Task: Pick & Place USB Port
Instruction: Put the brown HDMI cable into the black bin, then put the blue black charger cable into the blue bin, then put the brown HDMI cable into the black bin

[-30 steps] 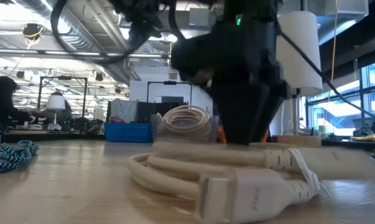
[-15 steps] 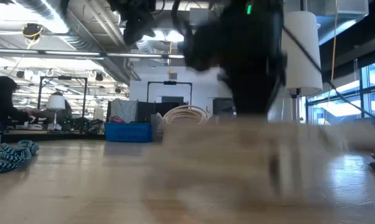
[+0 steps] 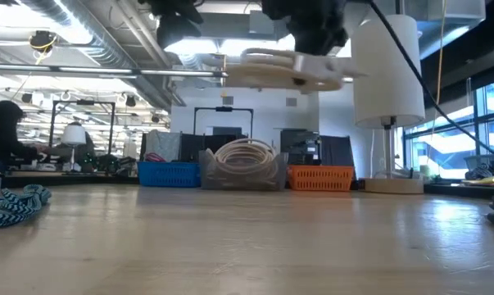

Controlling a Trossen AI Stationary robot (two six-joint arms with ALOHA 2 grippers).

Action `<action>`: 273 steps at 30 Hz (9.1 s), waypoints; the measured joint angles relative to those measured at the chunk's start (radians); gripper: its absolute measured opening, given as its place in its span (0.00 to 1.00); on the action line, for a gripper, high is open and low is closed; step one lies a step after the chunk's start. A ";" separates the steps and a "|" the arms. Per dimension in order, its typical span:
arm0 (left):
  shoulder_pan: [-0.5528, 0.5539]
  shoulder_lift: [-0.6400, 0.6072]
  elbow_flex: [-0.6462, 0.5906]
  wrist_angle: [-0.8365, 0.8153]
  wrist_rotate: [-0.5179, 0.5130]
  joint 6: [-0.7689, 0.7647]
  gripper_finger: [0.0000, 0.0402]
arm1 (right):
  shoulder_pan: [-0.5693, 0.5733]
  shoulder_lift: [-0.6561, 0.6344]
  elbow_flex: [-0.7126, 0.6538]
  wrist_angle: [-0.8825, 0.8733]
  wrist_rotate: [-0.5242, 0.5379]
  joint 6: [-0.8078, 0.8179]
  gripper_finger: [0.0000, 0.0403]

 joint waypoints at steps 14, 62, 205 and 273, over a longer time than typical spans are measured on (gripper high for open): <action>0.000 -0.033 0.000 0.065 -0.069 -0.008 0.33 | -0.446 -0.049 0.001 0.317 -0.154 -0.450 0.04; 0.000 -0.032 0.000 0.196 -0.164 0.035 0.33 | -0.697 0.457 0.415 0.306 -0.098 -0.850 0.24; 0.213 0.374 -0.012 -0.124 -0.749 1.040 0.03 | -0.249 -0.232 0.594 -0.321 0.158 -0.266 0.38; -0.246 -0.495 -0.762 0.799 -0.202 -0.318 0.23 | -0.071 -0.301 -0.218 -0.237 -0.285 0.099 0.38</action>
